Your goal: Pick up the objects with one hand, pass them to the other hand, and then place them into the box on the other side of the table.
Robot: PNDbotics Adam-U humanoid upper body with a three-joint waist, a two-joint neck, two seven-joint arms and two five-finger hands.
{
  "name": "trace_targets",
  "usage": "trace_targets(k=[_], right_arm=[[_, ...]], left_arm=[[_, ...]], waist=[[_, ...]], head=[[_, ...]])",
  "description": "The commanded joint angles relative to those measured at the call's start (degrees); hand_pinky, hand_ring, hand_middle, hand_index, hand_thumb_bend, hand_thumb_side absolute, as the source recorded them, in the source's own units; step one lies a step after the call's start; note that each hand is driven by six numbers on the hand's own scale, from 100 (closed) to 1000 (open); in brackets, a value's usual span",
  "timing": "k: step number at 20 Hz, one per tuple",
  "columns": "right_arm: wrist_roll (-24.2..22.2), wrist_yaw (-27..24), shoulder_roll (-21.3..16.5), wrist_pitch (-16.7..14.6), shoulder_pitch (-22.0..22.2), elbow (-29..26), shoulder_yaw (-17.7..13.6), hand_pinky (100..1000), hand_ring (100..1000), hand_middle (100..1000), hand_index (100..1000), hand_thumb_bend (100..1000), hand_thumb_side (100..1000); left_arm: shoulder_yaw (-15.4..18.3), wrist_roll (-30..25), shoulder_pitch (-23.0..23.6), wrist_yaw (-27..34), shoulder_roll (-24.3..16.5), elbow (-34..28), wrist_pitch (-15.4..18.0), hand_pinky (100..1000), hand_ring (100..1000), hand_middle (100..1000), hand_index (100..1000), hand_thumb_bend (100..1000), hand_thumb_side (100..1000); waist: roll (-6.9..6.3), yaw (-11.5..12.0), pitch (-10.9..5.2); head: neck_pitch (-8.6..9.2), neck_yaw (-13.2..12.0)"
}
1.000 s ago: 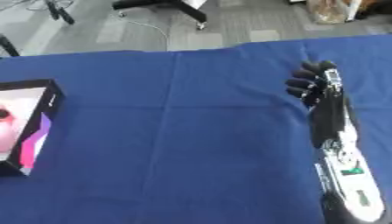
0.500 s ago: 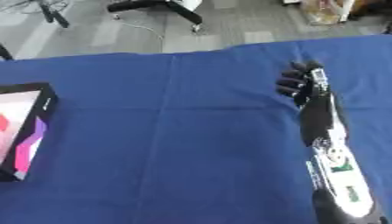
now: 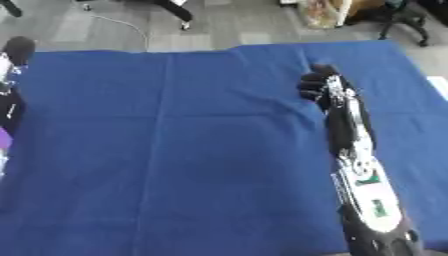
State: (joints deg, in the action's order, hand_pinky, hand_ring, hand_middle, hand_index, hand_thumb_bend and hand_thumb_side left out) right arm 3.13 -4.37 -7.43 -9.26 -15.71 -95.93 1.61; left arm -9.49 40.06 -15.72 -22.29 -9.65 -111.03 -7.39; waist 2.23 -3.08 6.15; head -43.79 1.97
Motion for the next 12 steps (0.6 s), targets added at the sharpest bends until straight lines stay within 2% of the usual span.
trace_targets(k=[1, 6, 9, 11, 12], right_arm=[[0.0, 2.2, -1.5, -1.1, 0.6, -1.8, -1.1, 713, 689, 641, 784, 100, 844], [0.8, 5.4, -2.4, -2.4, 2.2, -3.6, -1.9, 714, 693, 644, 785, 100, 833], [2.9, 6.9, -2.6, -3.0, 2.7, -4.7, -3.1, 716, 731, 660, 778, 100, 838], [5.1, 7.7, -3.0, -3.7, 3.0, -5.7, -4.0, 722, 766, 682, 782, 100, 828], [6.6, 8.5, -3.6, -4.2, 3.2, -6.7, -4.6, 731, 790, 699, 785, 100, 827]], left_arm=[[-3.8, 1.4, -0.1, 1.2, 2.1, 2.1, 1.5, 520, 705, 722, 869, 931, 590], [-5.5, 2.6, 0.6, 1.5, 2.6, 3.9, 2.7, 513, 701, 719, 863, 906, 600], [-5.2, 2.9, 0.3, -0.1, 1.9, 3.1, 2.5, 525, 711, 732, 865, 860, 634], [-4.5, 3.0, 0.1, -2.1, 0.8, 1.4, 1.9, 541, 721, 743, 870, 830, 677], [-3.9, 2.9, -0.4, -3.4, -0.2, 0.0, 1.5, 560, 733, 753, 877, 805, 733]], waist=[[0.41, 0.0, -0.89], [0.28, -0.3, -0.31], [0.13, -1.1, -0.86], [0.23, -1.2, -1.23], [0.29, -1.1, -1.3]], head=[[-0.33, 1.4], [-0.33, 1.4], [-0.33, 0.9], [-0.33, 0.8], [-0.33, 0.8]])
